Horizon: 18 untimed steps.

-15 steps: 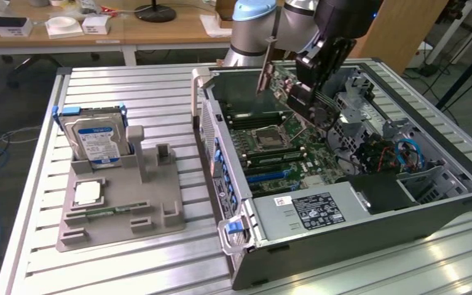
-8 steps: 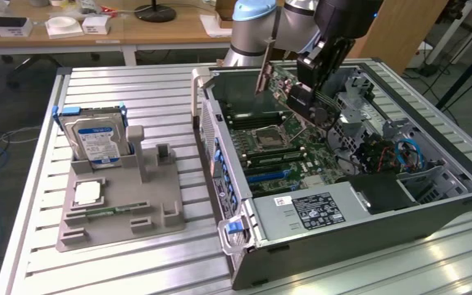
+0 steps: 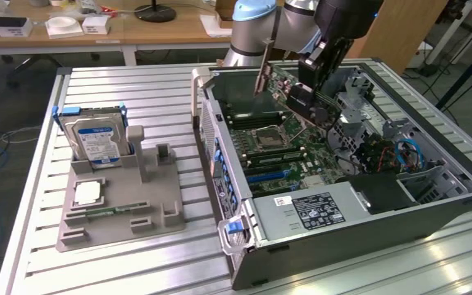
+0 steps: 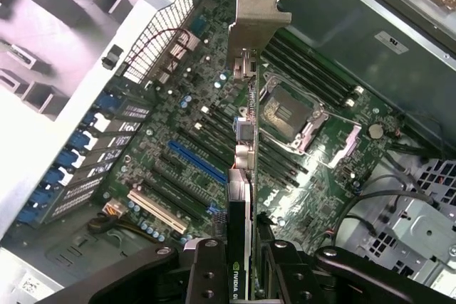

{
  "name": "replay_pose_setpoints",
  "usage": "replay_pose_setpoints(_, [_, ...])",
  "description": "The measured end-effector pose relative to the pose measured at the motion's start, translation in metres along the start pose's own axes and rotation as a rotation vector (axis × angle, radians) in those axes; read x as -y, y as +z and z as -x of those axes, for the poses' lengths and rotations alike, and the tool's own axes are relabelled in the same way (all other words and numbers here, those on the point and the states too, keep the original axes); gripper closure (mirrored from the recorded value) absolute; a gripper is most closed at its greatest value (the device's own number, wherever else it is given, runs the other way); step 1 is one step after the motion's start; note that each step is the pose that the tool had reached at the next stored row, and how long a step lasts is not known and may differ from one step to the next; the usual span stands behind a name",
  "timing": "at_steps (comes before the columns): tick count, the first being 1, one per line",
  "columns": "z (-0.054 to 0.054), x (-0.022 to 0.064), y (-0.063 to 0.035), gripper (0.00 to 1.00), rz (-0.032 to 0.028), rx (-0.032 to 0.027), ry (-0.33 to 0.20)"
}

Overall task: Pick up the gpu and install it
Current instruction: 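Insert the gpu into the slot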

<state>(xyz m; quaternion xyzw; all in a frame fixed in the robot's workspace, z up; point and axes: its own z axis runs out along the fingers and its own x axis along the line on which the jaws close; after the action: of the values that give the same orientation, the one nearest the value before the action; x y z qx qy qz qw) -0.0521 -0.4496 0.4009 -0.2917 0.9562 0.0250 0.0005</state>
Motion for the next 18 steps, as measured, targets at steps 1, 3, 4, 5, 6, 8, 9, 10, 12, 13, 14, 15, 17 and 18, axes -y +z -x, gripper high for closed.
replay_pose_setpoints(1, [0.0, 0.0, 0.0, 0.74, 0.0001, -0.0003, -0.005])
replay_pose_setpoints(3, [0.0001, 0.0001, 0.0001, 0.74, 0.0003, -0.0007, -0.016])
replay_pose_setpoints(4, [0.0002, 0.0001, 0.0001, 0.74, 0.0004, -0.001, -0.021])
replay_pose_setpoints(5, [0.0002, 0.0001, 0.0002, 0.74, 0.0005, -0.0012, -0.027])
replay_pose_setpoints(6, [0.0003, 0.0002, 0.0002, 0.74, 0.0006, -0.0015, -0.033])
replay_pose_setpoints(8, [0.0004, 0.0003, 0.0003, 0.74, 0.0007, -0.0021, -0.045])
replay_pose_setpoints(9, [0.0005, 0.0003, 0.0003, 0.74, 0.0008, -0.0024, -0.051])
replay_pose_setpoints(10, [0.0005, 0.0004, 0.0004, 0.74, 0.0009, -0.0027, -0.057])
replay_pose_setpoints(12, [0.0006, 0.0004, 0.0004, 0.74, 0.0011, -0.0033, -0.07])
replay_pose_setpoints(13, [0.0006, 0.0005, 0.0005, 0.74, 0.0013, -0.0037, -0.077])
replay_pose_setpoints(14, [0.0007, 0.0005, 0.0005, 0.74, 0.0013, -0.0039, -0.084])
replay_pose_setpoints(15, [0.0007, 0.0005, 0.0006, 0.74, 0.0015, -0.0042, -0.091])
replay_pose_setpoints(17, [0.0007, 0.0005, 0.0006, 0.74, 0.0017, -0.0049, -0.104])
replay_pose_setpoints(18, [0.0007, 0.0005, 0.0007, 0.74, 0.0018, -0.0052, -0.11])
